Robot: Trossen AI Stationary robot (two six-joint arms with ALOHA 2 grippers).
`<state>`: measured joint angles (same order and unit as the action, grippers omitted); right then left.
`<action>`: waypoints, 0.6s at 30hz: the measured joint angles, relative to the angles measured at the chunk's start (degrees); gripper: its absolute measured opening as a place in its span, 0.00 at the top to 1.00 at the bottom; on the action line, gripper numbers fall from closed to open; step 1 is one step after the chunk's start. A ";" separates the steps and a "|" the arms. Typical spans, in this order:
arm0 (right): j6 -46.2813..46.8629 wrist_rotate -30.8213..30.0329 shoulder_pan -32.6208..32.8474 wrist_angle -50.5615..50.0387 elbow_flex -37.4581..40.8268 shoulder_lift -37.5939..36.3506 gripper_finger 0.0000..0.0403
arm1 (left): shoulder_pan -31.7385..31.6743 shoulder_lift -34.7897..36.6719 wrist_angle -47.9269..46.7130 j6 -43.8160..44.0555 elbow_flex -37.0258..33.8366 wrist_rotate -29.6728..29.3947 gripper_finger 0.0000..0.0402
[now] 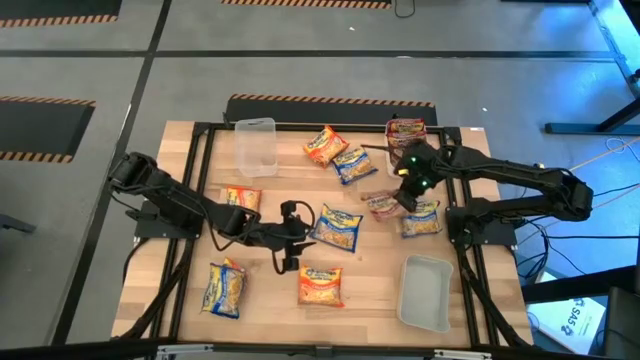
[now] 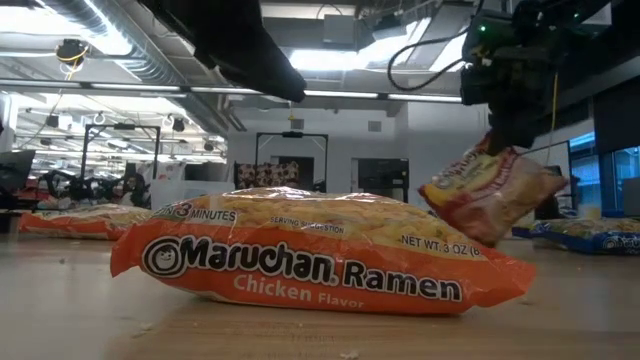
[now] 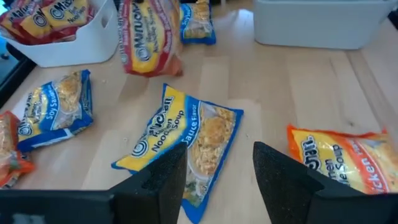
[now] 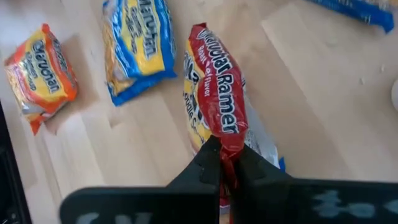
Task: Sort Maruchan noodles
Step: Put the red noodle pack into the white bin
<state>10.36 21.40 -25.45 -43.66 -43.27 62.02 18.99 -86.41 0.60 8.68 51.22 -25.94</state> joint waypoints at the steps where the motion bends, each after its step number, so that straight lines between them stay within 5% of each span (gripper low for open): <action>1: -0.16 -0.02 0.00 0.55 0.00 0.00 1.00 | -0.24 0.00 0.39 0.21 0.00 0.09 0.53; 10: -1.38 -1.58 5.60 4.85 0.00 -0.02 1.00 | -4.69 -0.59 4.28 5.18 0.07 2.65 0.35; 18: -1.41 -7.12 13.06 6.95 -2.82 -0.94 1.00 | -7.27 -2.34 7.31 5.21 0.05 7.35 0.35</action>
<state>8.95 14.28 -12.39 -36.71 -46.08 61.08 11.72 -88.75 7.91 13.89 51.27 -18.59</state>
